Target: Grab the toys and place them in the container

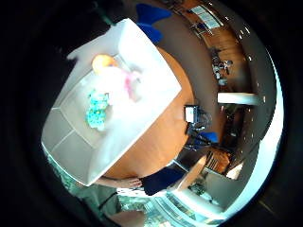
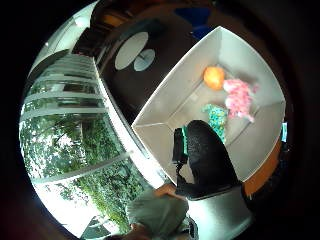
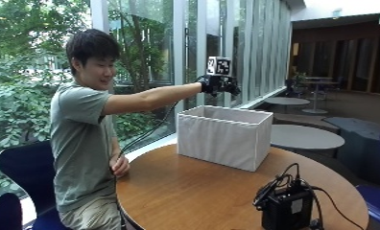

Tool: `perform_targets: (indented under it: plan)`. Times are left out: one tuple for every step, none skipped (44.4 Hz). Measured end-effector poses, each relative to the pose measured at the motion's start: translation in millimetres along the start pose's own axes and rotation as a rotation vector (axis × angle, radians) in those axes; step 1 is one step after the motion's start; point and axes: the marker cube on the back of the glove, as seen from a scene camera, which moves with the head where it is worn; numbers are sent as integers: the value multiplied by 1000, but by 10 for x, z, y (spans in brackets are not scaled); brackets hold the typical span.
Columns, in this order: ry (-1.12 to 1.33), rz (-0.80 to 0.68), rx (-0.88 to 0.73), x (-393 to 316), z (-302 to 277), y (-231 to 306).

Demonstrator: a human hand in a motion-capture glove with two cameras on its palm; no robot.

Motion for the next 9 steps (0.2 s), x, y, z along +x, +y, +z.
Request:
perform_targets:
  plan:
    - [-3, 11, 2, -7, 8, -8]
    - [-2, 36, 4, -13, 19, -20]
    - [2, 84, 7, -14, 30, -40]
    - [6, 160, 10, -9, 42, -68]
    - [9, 249, 14, 0, 52, -99]
    - [10, 313, 17, 6, 59, -121]
    - [9, 322, 19, 4, 64, -123]
    - [7, 282, 22, -4, 67, -109]
    - [7, 240, 23, -12, 68, -94]
